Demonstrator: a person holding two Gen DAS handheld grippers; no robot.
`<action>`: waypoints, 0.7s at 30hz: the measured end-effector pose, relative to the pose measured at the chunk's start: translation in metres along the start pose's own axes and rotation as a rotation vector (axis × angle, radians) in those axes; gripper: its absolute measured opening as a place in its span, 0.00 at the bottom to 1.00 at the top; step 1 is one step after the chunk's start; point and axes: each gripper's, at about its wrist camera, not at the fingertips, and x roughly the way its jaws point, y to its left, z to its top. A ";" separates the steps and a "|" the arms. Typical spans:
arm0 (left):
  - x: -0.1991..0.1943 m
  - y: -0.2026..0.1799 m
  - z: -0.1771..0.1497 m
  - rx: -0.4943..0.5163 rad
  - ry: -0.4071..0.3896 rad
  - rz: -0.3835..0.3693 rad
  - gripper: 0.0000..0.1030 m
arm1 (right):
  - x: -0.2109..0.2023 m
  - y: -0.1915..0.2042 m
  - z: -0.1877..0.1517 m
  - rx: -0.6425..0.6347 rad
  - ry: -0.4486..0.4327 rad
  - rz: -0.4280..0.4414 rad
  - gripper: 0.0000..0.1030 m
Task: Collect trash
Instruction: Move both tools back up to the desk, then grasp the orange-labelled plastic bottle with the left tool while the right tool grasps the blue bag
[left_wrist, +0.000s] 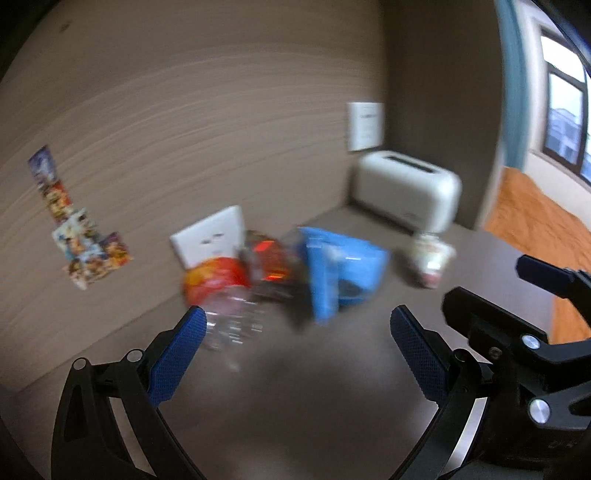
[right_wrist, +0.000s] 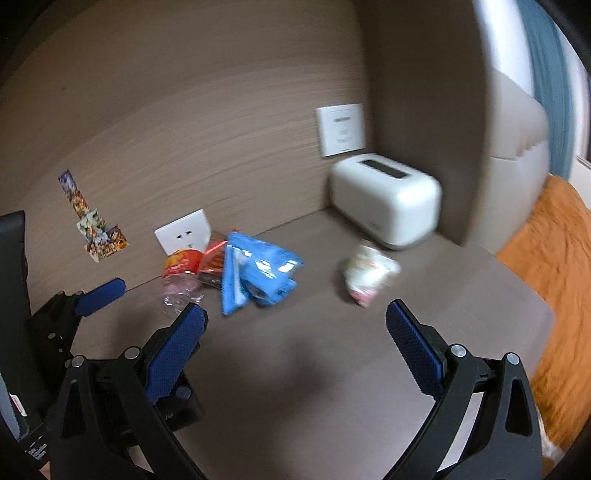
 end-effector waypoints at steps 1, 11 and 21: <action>0.009 0.010 0.000 -0.017 0.011 0.019 0.95 | 0.011 0.007 0.004 -0.015 0.013 0.006 0.95; 0.098 0.059 -0.003 -0.122 0.150 0.113 0.95 | 0.105 0.032 0.021 -0.101 0.125 -0.043 0.95; 0.131 0.079 -0.001 -0.189 0.219 0.142 0.95 | 0.153 0.031 0.028 -0.074 0.188 -0.004 0.89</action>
